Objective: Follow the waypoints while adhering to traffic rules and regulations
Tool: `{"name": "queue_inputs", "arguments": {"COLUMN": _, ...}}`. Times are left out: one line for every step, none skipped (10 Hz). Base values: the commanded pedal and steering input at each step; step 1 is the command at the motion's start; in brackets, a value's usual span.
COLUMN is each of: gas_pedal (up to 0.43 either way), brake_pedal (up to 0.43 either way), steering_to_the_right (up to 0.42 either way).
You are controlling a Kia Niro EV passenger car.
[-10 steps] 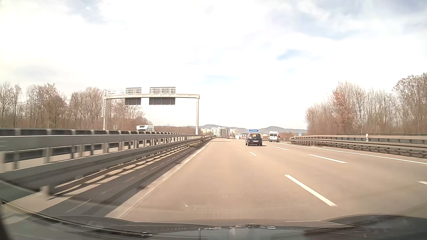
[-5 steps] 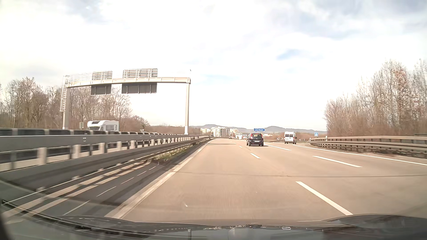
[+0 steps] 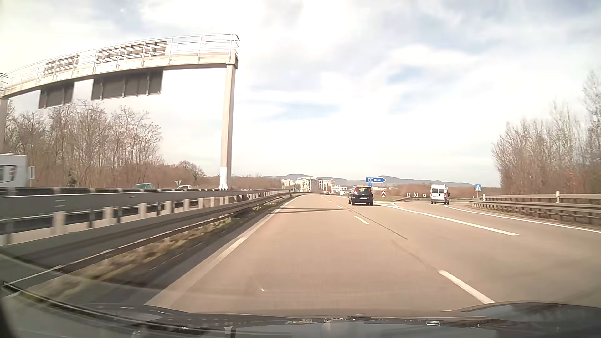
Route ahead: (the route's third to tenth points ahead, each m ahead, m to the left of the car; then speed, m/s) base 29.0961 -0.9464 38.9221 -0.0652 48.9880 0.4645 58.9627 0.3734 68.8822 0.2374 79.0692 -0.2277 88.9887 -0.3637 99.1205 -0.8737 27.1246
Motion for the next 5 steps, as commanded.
{"name": "queue_inputs", "arguments": {"gas_pedal": 0.220, "brake_pedal": 0.000, "steering_to_the_right": 0.003}}
{"name": "queue_inputs", "arguments": {"gas_pedal": 0.220, "brake_pedal": 0.000, "steering_to_the_right": 0.003}}
{"name": "queue_inputs", "arguments": {"gas_pedal": 0.220, "brake_pedal": 0.000, "steering_to_the_right": 0.003}}
{"name": "queue_inputs", "arguments": {"gas_pedal": 0.220, "brake_pedal": 0.000, "steering_to_the_right": 0.002}}
{"name": "queue_inputs", "arguments": {"gas_pedal": 0.220, "brake_pedal": 0.000, "steering_to_the_right": 0.002}}
